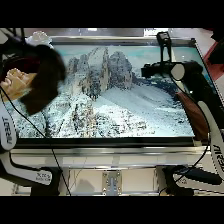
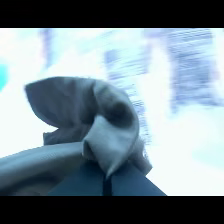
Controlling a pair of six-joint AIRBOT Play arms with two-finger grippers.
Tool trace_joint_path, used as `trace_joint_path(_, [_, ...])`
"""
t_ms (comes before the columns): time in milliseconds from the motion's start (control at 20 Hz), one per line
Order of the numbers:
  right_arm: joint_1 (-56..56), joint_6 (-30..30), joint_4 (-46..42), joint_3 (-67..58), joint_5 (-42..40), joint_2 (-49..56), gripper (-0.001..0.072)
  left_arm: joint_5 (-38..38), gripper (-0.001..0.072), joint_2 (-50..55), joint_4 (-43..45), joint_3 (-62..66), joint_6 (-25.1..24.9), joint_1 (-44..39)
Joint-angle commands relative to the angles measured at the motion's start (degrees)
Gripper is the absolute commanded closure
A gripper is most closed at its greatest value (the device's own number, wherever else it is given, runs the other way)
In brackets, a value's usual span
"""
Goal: Fold the shirts.
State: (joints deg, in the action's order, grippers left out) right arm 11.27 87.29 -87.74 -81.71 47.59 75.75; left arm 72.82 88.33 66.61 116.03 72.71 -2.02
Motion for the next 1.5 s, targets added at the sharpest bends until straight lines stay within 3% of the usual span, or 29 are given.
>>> trace_joint_path(0, [-6.51, 1.2, -6.8, -0.07, 5.25, -3.43, 0.0325, -3.15, 0.0701, -9.7, -4.85, 0.68, -5.73, -15.02])
trace_joint_path(100, [-10.4, 1.22, -7.58, -0.07, 5.9, -6.54, 0.0324, -0.59, 0.0701, -11.41, -0.81, 0.61, -3.69, -20.26])
trace_joint_path(200, [-13.16, 1.2, -7.21, -0.07, 5.86, -9.07, 0.0319, 4.7, 0.07, -10.99, 6.67, -2.29, 1.95, -22.27])
trace_joint_path(350, [-14.23, 0.92, -4.9, -0.04, 6.71, -10.12, 0.0319, 5.31, 0.07, -9.64, 15.78, -14.19, 8.41, -22.23])
trace_joint_path(450, [-14.1, -1.79, 1.97, 1.27, 6.91, -9.73, 0.0317, 5.22, 0.0697, -6.88, 17.81, -22.43, 12.17, -22.23])
trace_joint_path(500, [-14.1, -3.45, 6.1, 2.89, 6.67, -9.6, 0.0315, 5.09, 0.0582, -5.44, 17.86, -25.86, 12.44, -22.23])
trace_joint_path(550, [-14.1, -5.55, 10.43, 5.05, 7.08, -9.25, 0.0264, 5.05, 0.0147, -3.89, 17.88, -28.57, 12.41, -22.23])
trace_joint_path(600, [-14.1, -6.84, 13.18, 7.37, 7.82, -8.79, 0.0199, 5.14, 0.0016, -2.6, 18.62, -29.64, 13.05, -22.23])
trace_joint_path(900, [-14.21, -7.69, 14.14, 26.95, 19.12, -7.3, 0.0199, 0.33, 0.0004, -2.12, 28.57, -29.27, 16.65, -22.23])
trace_joint_path(1150, [-14.1, -8.59, 25.49, 40.26, 22.18, -8.24, 0.0199, -2.38, 0.0005, -2.12, 32.96, -29.24, 16.37, -22.21])
trace_joint_path(1450, [-14.1, -7.45, 30.93, 51.08, 16.02, -14.38, 0.02, -3.78, 0.0005, -2.14, 32.59, -29.24, 16.02, -22.23])
